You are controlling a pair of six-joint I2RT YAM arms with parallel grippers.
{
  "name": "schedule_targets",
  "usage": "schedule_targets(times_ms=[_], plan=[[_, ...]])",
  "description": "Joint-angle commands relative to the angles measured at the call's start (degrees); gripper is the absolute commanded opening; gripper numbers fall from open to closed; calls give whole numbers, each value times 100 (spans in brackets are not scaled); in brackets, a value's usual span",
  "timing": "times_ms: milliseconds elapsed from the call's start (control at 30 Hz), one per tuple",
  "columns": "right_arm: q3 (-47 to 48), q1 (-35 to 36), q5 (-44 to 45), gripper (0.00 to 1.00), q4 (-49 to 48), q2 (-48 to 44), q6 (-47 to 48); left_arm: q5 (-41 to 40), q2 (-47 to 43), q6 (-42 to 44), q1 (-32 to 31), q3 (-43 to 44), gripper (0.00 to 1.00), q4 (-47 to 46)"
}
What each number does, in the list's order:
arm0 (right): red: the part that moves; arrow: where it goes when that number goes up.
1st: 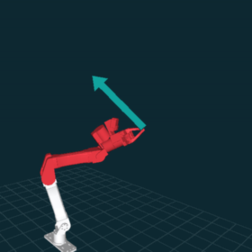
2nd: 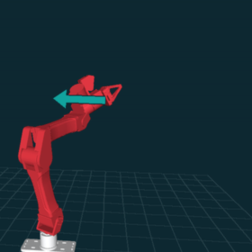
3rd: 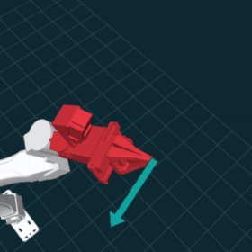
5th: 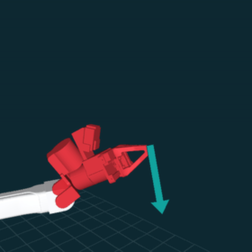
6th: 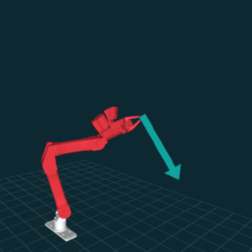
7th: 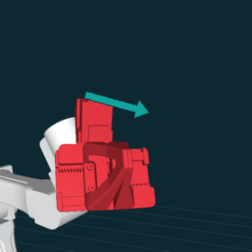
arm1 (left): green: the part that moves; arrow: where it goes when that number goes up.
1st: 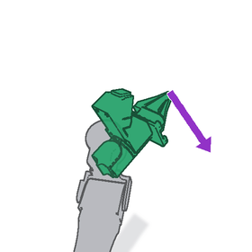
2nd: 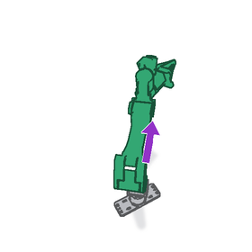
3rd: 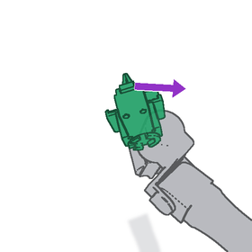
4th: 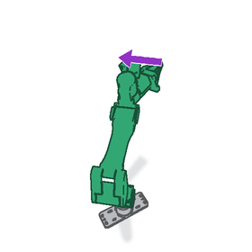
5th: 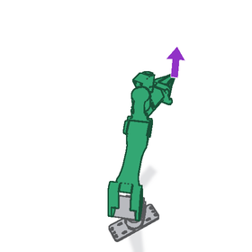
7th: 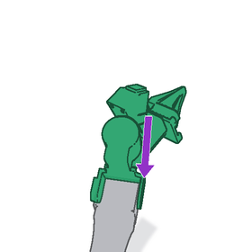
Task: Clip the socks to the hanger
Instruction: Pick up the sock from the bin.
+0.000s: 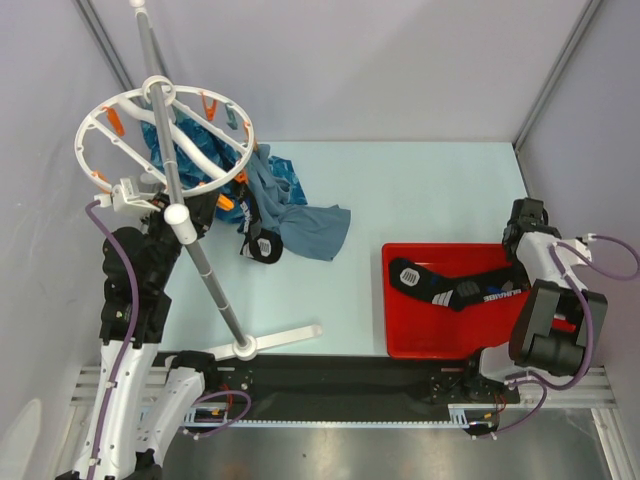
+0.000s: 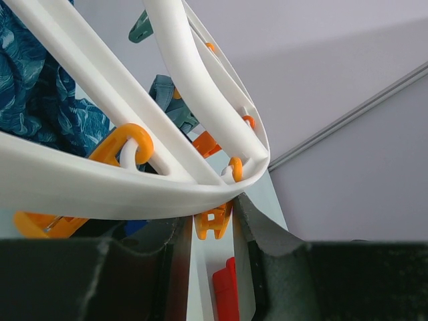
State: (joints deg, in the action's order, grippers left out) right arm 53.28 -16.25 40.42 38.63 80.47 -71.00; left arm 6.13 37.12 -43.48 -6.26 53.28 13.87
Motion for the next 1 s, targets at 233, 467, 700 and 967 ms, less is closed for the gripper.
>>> schedule_targets(times_ms=[233,467,700,967], plan=[[270,-98,-272,66,-427,874,-274,108,32,-64,-33,-89,0,204],[254,-18,-272,72,-391,1252,-371,90,41,-55,-42,-151,0,169],[289,-27,-325,70,-383,1603,-370,81,32,-55,-51,-256,0,90],[51,-45,-360,55,-532,1578,-424,64,14,-55,-51,-239,0,63]])
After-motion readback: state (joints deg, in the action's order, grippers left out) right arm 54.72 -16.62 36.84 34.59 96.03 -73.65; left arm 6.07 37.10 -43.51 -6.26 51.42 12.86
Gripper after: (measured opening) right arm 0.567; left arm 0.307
